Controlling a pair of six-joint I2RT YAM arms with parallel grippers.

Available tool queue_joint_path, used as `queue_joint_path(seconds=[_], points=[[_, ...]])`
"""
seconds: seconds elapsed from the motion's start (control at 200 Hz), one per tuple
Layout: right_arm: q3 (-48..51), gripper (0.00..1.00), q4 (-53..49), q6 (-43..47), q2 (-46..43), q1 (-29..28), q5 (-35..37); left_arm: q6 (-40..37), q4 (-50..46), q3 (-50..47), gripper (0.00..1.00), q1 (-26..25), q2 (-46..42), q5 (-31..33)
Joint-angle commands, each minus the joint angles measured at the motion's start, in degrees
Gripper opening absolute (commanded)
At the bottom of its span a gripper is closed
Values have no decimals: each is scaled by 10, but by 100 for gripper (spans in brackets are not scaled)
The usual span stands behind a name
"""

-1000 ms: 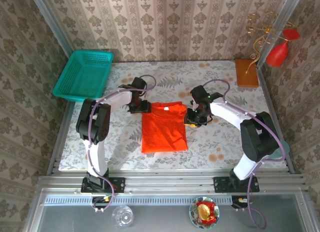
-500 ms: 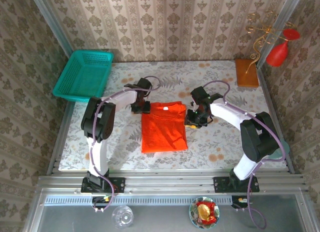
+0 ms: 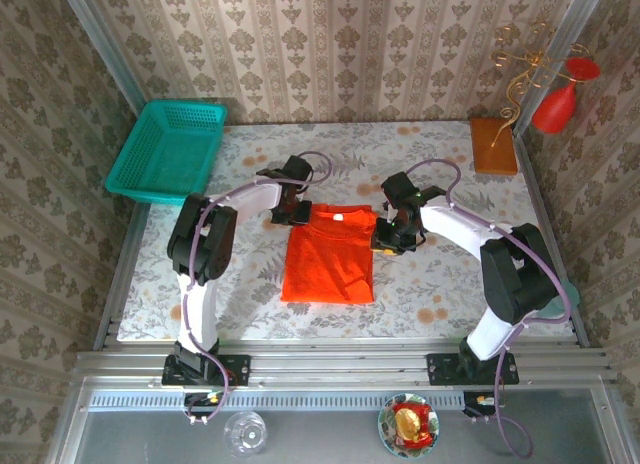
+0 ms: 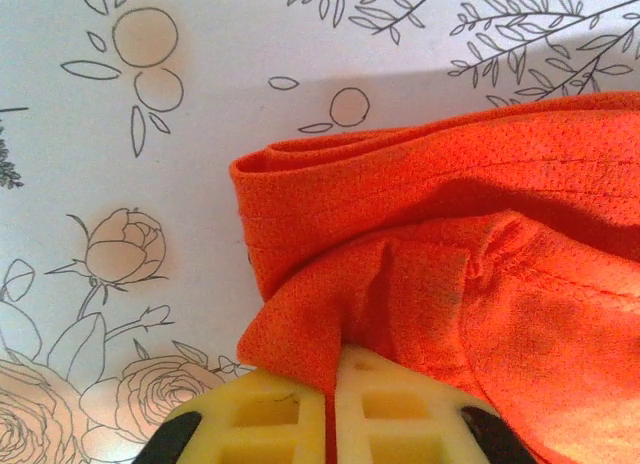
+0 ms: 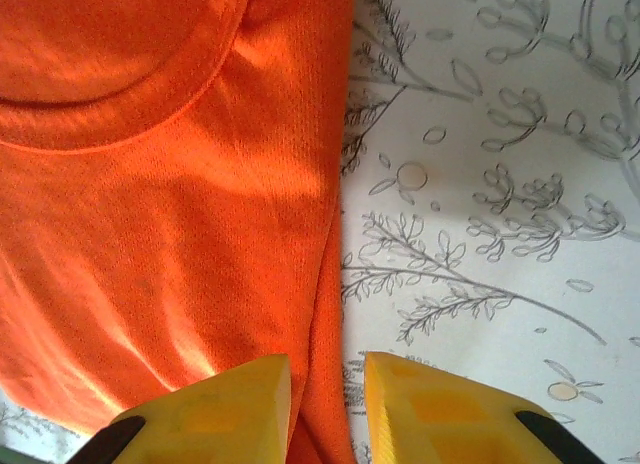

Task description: Fold the inside-out t-shirt

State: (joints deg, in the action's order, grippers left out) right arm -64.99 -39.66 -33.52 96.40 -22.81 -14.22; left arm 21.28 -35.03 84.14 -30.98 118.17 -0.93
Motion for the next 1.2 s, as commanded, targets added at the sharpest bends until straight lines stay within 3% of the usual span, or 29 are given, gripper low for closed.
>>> queue_joint_path(seconds=[0.0, 0.175, 0.675, 0.74, 0.87, 0.97, 1.195], points=[[-43, 29, -12, 19, 22, 9, 55, -5, -7, -32, 9, 4, 11, -30], [-91, 37, -5, 25, 73, 20, 49, -4, 1, -44, 13, 10, -4, -41], [-230, 38, -14, 15, 220, 20, 53, -4, 5, -60, 13, 17, -11, -49], [-243, 34, -10, 11, 229, 20, 39, -4, 5, -61, 13, 18, -11, -50], [-253, 13, 7, 4, 221, 16, 6, -4, 4, -62, 13, 20, -13, -50], [-248, 3, 24, -1, 207, 15, -23, -4, 6, -64, 13, 21, -14, -51], [-236, 4, 18, 6, 203, 17, -5, -3, 8, -64, 13, 22, -10, -54]])
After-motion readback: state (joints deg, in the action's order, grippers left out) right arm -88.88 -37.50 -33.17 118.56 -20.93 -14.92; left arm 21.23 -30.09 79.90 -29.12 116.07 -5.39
